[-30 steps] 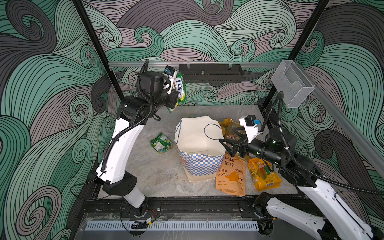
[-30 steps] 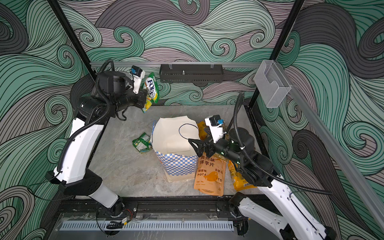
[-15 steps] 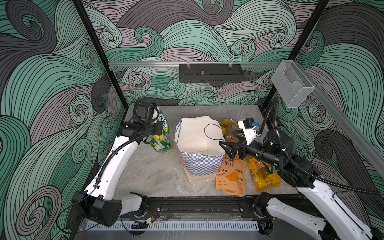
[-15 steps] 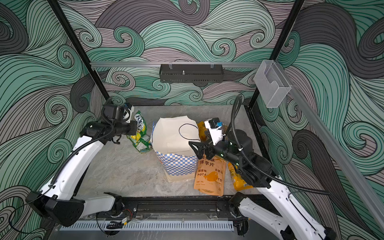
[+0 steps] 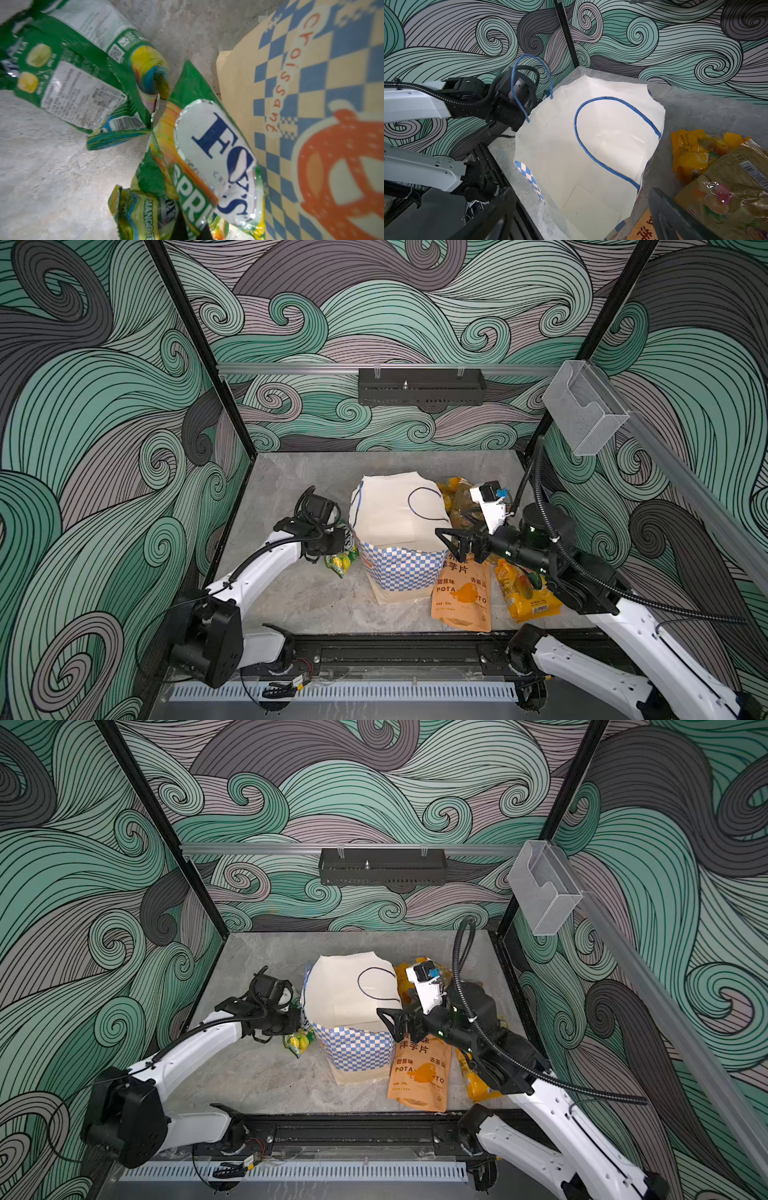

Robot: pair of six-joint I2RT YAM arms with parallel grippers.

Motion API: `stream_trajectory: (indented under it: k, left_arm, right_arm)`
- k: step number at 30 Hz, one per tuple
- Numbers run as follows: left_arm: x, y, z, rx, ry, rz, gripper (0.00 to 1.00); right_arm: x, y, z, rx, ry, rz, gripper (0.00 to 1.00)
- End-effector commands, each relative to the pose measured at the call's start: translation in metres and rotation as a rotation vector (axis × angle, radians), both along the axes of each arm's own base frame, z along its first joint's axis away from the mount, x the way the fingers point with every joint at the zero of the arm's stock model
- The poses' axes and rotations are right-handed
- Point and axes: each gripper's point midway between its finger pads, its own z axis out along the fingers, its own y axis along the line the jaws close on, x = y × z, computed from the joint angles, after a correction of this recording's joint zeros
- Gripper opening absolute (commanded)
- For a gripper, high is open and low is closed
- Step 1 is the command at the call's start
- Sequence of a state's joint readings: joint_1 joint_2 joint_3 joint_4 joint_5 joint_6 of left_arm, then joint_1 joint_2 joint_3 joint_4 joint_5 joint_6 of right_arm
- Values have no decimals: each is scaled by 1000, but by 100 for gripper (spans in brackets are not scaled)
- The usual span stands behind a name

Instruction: Take the snacks out of the paper bag

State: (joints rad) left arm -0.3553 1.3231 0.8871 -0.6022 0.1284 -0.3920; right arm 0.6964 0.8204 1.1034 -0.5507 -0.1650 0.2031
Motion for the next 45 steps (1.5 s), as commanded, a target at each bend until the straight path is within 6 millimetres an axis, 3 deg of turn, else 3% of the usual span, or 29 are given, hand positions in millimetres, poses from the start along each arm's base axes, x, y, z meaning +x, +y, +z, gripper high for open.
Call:
stream_trajectory:
  k: [1, 3, 5, 9, 14, 18, 21, 23, 25, 26, 32, 36, 40, 45]
  left_arm:
    - [16, -6, 10, -34, -58, 26, 23]
    - [16, -2, 14, -22, -75, 35, 39]
    - [16, 1, 27, -15, -107, 39, 47]
    - [13, 16, 64, 31, -198, 67, 49]
    - [17, 66, 133, 174, -484, 219, 50]
    - [24, 108, 161, 252, -693, 378, 54]
    - [30, 146, 152, 295, -706, 541, 60]
    - [34, 169, 135, 293, -702, 641, 70]
    - [40, 181, 116, 288, -700, 676, 78]
    - [43, 185, 105, 307, -700, 665, 86]
    - [38, 213, 54, 411, -644, 709, 98]
    - [45, 229, 25, 301, -620, 781, 98]
    - [69, 219, 16, 279, -694, 670, 98]
    - [90, 212, 8, 295, -733, 566, 98]
  right_arm:
    - [-1, -3, -3, -3, 3, -12, 100]
    - [1, -6, -7, -14, 3, -27, 100]
    - [5, -12, -12, -27, 6, -68, 100]
    - [22, -45, -16, -57, -29, -276, 100]
    - [48, -113, -18, -122, -92, -624, 100]
    - [70, -160, -35, -117, -54, -817, 100]
    - [89, -191, -62, -97, 1, -922, 100]
    - [100, -213, -86, -95, 54, -995, 100]
    - [114, -229, -99, -85, 59, -1055, 100]
    - [120, -237, -108, -102, 59, -1080, 100]
    - [144, -262, -159, -221, -41, -1148, 100]
    - [164, -263, -198, -240, -2, -1099, 100]
    - [183, -260, -237, -280, 24, -1064, 100]
    - [195, -235, -245, -278, -33, -951, 100]
